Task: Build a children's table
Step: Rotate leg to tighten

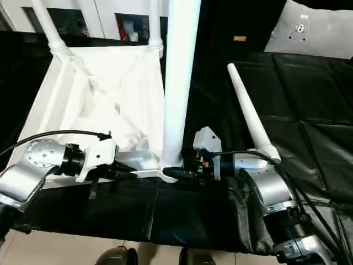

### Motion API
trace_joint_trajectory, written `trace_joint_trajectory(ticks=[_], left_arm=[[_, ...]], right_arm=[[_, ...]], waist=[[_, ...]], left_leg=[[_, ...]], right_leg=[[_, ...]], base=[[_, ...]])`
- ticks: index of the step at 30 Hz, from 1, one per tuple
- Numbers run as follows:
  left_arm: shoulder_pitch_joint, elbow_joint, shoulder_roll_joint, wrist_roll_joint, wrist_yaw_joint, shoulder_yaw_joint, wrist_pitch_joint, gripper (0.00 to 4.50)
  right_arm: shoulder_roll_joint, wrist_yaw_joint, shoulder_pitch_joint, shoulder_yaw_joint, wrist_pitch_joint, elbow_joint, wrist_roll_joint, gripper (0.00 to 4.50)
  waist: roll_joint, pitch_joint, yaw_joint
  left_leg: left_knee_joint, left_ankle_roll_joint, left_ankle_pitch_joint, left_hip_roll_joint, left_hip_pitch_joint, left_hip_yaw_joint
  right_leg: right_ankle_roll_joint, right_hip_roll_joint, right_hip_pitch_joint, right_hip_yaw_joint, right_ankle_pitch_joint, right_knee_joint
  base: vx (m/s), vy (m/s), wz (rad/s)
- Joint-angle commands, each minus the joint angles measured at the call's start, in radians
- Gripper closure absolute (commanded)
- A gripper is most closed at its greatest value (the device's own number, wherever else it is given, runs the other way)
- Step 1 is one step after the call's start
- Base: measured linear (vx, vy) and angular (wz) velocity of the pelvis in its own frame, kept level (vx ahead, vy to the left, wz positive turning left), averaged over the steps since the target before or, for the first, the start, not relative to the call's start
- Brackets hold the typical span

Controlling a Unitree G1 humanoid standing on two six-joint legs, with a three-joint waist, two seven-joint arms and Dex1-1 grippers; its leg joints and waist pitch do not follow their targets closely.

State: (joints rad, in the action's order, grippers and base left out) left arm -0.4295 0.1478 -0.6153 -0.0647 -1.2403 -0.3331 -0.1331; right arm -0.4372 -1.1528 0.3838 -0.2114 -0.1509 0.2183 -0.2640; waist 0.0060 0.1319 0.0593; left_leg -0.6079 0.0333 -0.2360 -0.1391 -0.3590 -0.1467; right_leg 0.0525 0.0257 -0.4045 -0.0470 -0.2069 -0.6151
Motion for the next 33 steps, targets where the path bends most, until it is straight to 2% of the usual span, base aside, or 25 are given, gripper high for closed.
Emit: trace_joint_trajectory(ticks=[1,3,7,8,9,11,12,13,14,15,16,17,18,19,22,23,24,25,26,27,28,29,32,33], left_arm=[[0.003,-0.030,0.002,-0.008,-0.063,-0.043,0.030,4.50],[0.016,-0.053,0.027,-0.034,-0.033,-0.024,-0.003,4.50],[0.023,-0.075,0.058,-0.050,0.019,-0.002,-0.042,4.50],[0.028,-0.091,0.091,-0.052,0.082,0.015,-0.080,4.50],[0.028,-0.091,0.091,-0.052,0.082,0.015,-0.080,4.50],[0.035,-0.130,0.154,-0.041,0.193,0.030,-0.164,4.50],[0.037,-0.142,0.173,-0.039,0.225,0.034,-0.193,4.50],[0.037,-0.142,0.173,-0.039,0.225,0.034,-0.193,4.50],[0.034,-0.151,0.212,-0.027,0.286,0.043,-0.227,4.50],[0.030,-0.173,0.298,0.008,0.406,0.051,-0.296,4.50],[0.029,-0.173,0.301,0.009,0.411,0.051,-0.298,4.50],[0.024,-0.184,0.357,0.042,0.480,0.041,-0.329,4.50],[0.024,-0.184,0.357,0.042,0.480,0.041,-0.329,4.50],[0.013,-0.192,0.421,0.071,0.552,0.027,-0.366,4.50],[-0.006,-0.186,0.462,0.087,0.594,0.011,-0.377,4.50],[-0.013,-0.181,0.463,0.089,0.595,0.006,-0.372,4.50],[-0.016,-0.183,0.462,0.090,0.597,0.002,-0.373,4.50],[-0.016,-0.183,0.462,0.090,0.597,0.002,-0.373,4.50],[-0.015,-0.188,0.448,0.090,0.588,-0.001,-0.375,4.50],[-0.010,-0.197,0.441,0.096,0.581,0.000,-0.384,4.50],[-0.003,-0.203,0.424,0.102,0.564,-0.002,-0.385,4.50],[0.004,-0.205,0.408,0.106,0.550,-0.002,-0.385,4.50],[0.014,-0.202,0.384,0.110,0.535,0.009,-0.380,4.50],[0.019,-0.188,0.361,0.113,0.523,0.028,-0.355,4.50]], right_arm=[[0.001,0.000,-0.005,0.000,-0.007,-0.014,-0.007,1.78],[0.013,0.023,-0.045,-0.008,-0.024,-0.048,-0.008,1.78],[0.038,0.077,-0.073,-0.009,-0.048,-0.070,-0.002,1.80],[0.080,0.180,-0.085,-0.003,-0.087,-0.064,0.026,1.80],[0.080,0.180,-0.085,-0.003,-0.087,-0.064,0.026,1.80],[0.158,0.332,-0.096,0.004,-0.121,-0.046,0.069,1.80],[0.182,0.376,-0.098,0.007,-0.130,-0.040,0.079,1.80],[0.182,0.376,-0.098,0.007,-0.130,-0.040,0.079,1.80],[0.225,0.444,-0.097,0.022,-0.149,-0.031,0.082,1.80],[0.312,0.590,-0.084,0.064,-0.178,-0.006,0.083,1.80],[0.316,0.596,-0.084,0.066,-0.178,-0.005,0.083,1.80],[0.372,0.682,-0.073,0.092,-0.186,0.012,0.079,1.80],[0.372,0.682,-0.073,0.092,-0.186,0.012,0.079,1.80],[0.416,0.751,-0.063,0.105,-0.188,0.024,0.090,1.80],[0.445,0.810,-0.053,0.123,-0.173,0.042,0.101,1.80],[0.447,0.819,-0.053,0.133,-0.162,0.048,0.101,1.80],[0.448,0.825,-0.054,0.142,-0.162,0.049,0.101,1.80],[0.448,0.825,-0.054,0.142,-0.162,0.049,0.101,1.45],[0.444,0.819,-0.060,0.152,-0.161,0.045,0.097,1.45],[0.445,0.818,-0.063,0.158,-0.162,0.041,0.097,1.45],[0.440,0.813,-0.067,0.164,-0.162,0.037,0.097,1.08],[0.433,0.804,-0.071,0.170,-0.161,0.031,0.094,1.08],[0.413,0.772,-0.077,0.182,-0.156,0.017,0.078,1.00],[0.382,0.730,-0.083,0.194,-0.145,-0.006,0.057,0.81]], waist=[[0.006,-0.072,-0.006],[0.007,-0.070,-0.005],[0.008,-0.068,-0.006],[0.009,-0.066,-0.006],[0.007,-0.063,-0.009],[0.005,-0.056,-0.015],[0.005,-0.057,-0.019],[0.005,-0.051,-0.023],[0.008,-0.052,-0.030],[0.004,-0.054,-0.035],[0.004,-0.052,-0.041],[-0.002,-0.056,-0.043],[0.000,-0.057,-0.043],[0.001,-0.058,-0.046],[0.003,-0.062,-0.046],[-0.003,-0.066,-0.046],[-0.003,-0.068,-0.046],[-0.002,-0.068,-0.047],[0.002,-0.068,-0.047],[0.001,-0.068,-0.048],[0.004,-0.068,-0.047],[0.004,-0.068,-0.047],[0.006,-0.072,-0.047],[0.005,-0.074,-0.047]], left_leg=[[0.062,-0.177,0.100,-0.095,0.004,0.025],[0.062,-0.177,0.093,-0.096,0.004,0.024],[0.066,-0.162,0.070,-0.098,0.005,0.026],[0.069,-0.151,0.052,-0.100,0.006,0.026],[0.071,-0.142,0.039,-0.099,0.003,0.026],[0.077,-0.094,-0.025,-0.093,0.003,0.026],[0.079,-0.077,-0.034,-0.095,0.004,0.026],[0.082,-0.067,-0.055,-0.094,0.003,0.027],[0.081,-0.047,-0.069,-0.090,0.000,0.029],[0.082,-0.041,-0.063,-0.088,0.001,0.028],[0.081,-0.042,-0.062,-0.086,0.004,0.025],[0.080,-0.044,-0.040,-0.082,0.000,0.025],[0.079,-0.049,-0.025,-0.081,-0.001,0.025],[0.078,-0.060,-0.003,-0.081,-0.003,0.024],[0.076,-0.086,0.037,-0.079,-0.005,0.024],[0.074,-0.108,0.057,-0.079,-0.006,0.024],[0.074,-0.115,0.059,-0.080,-0.005,0.023],[0.073,-0.126,0.064,-0.081,-0.006,0.024],[0.072,-0.134,0.062,-0.082,-0.006,0.024],[0.073,-0.137,0.057,-0.082,-0.006,0.023],[0.073,-0.136,0.044,-0.084,-0.005,0.024],[0.074,-0.133,0.035,-0.085,-0.004,0.024],[0.072,-0.137,0.050,-0.086,-0.004,0.025],[0.070,-0.140,0.066,-0.084,-0.006,0.024]], right_leg=[[0.299,0.128,0.065,0.065,0.077,0.046],[0.299,0.129,0.064,0.065,0.071,0.047],[0.300,0.131,0.063,0.066,0.049,0.051],[0.301,0.131,0.061,0.066,0.022,0.056],[0.297,0.131,0.063,0.066,-0.002,0.059],[0.273,0.131,0.065,0.068,-0.126,0.074],[0.269,0.132,0.067,0.069,-0.145,0.073],[0.262,0.131,0.064,0.068,-0.183,0.079],[0.243,0.134,0.071,0.070,-0.233,0.081],[0.228,0.132,0.070,0.071,-0.248,0.087],[0.224,0.130,0.062,0.073,-0.257,0.093],[0.215,0.131,0.069,0.074,-0.250,0.092],[0.213,0.129,0.069,0.074,-0.235,0.091],[0.213,0.125,0.069,0.074,-0.192,0.086],[0.222,0.124,0.071,0.071,-0.111,0.081],[0.229,0.124,0.073,0.070,-0.064,0.075],[0.230,0.124,0.072,0.070,-0.053,0.074],[0.234,0.124,0.071,0.069,-0.036,0.072],[0.237,0.125,0.071,0.068,-0.031,0.073],[0.237,0.125,0.071,0.068,-0.038,0.074],[0.238,0.126,0.071,0.067,-0.058,0.075],[0.239,0.127,0.069,0.068,-0.069,0.076],[0.246,0.127,0.072,0.069,-0.037,0.072],[0.249,0.126,0.074,0.069,-0.013,0.068]], base=[[0.000,0.000,0.00],[0.000,0.000,0.00],[0.000,0.000,0.00],[0.000,0.000,0.00],[0.000,0.000,0.00],[0.000,0.000,0.00],[0.000,0.000,0.00],[0.000,0.000,0.00],[0.000,0.000,0.00],[0.000,0.000,0.00],[0.000,0.000,0.00],[0.000,0.000,0.00],[0.000,0.000,0.00],[0.000,0.000,0.00],[0.000,0.000,0.00],[0.000,0.000,0.00],[0.000,0.000,0.00],[0.000,0.000,0.00],[0.000,0.000,0.00],[0.000,0.000,0.00],[0.000,0.000,0.00],[0.000,0.000,0.00],[0.000,0.000,0.00],[0.000,0.000,0.00]])
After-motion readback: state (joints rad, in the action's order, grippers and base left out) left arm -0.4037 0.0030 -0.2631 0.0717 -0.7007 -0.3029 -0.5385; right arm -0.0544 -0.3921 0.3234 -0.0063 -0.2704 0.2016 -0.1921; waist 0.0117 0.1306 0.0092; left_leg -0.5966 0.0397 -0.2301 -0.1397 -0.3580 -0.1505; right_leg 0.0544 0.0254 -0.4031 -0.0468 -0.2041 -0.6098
